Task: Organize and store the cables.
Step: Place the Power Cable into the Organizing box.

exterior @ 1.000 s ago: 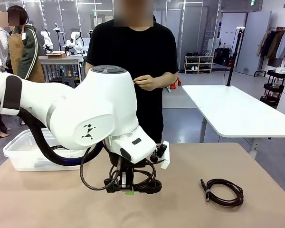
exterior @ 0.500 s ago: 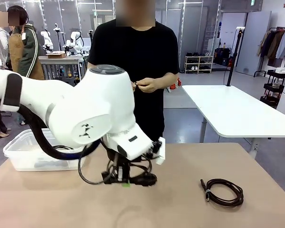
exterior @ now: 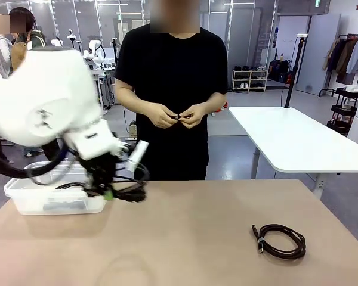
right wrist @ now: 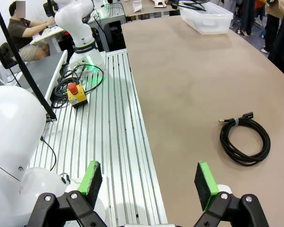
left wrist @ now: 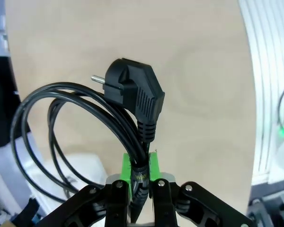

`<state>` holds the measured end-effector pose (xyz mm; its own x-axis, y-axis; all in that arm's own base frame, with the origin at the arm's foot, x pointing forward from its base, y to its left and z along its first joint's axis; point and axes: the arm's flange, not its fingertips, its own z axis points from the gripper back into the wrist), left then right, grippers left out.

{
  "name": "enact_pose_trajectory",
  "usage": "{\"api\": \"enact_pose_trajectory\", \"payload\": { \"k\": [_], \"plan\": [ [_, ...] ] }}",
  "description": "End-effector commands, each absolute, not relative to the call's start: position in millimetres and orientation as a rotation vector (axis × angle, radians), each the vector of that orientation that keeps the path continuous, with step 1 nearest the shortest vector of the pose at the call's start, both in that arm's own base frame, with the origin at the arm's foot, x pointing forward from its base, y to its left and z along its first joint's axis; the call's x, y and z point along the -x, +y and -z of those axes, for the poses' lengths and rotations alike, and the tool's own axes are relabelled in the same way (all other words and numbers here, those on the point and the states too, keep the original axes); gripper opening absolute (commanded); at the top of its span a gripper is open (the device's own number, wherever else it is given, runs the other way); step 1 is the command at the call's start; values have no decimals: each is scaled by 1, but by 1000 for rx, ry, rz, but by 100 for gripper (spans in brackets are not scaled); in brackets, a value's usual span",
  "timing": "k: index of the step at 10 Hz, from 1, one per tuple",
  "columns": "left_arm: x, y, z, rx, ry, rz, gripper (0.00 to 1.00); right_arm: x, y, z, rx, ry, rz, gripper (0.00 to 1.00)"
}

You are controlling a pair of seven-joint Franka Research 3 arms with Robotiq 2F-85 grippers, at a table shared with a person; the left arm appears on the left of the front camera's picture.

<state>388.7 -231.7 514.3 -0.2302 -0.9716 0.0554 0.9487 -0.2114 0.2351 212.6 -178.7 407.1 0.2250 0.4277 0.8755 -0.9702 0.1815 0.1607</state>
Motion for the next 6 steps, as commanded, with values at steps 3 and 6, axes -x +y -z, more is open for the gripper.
{"api": "enact_pose_trajectory", "payload": {
  "k": [3, 6],
  "plan": [
    [-420, -137, -527, -183, -295, 1779, 17, -213, -180, -410, -859, -817, -1157, 100],
    [-479, -86, -509, -148, -272, 1676, 17, -213, -180, -410, -859, -817, -1157, 100]
  ]
}}
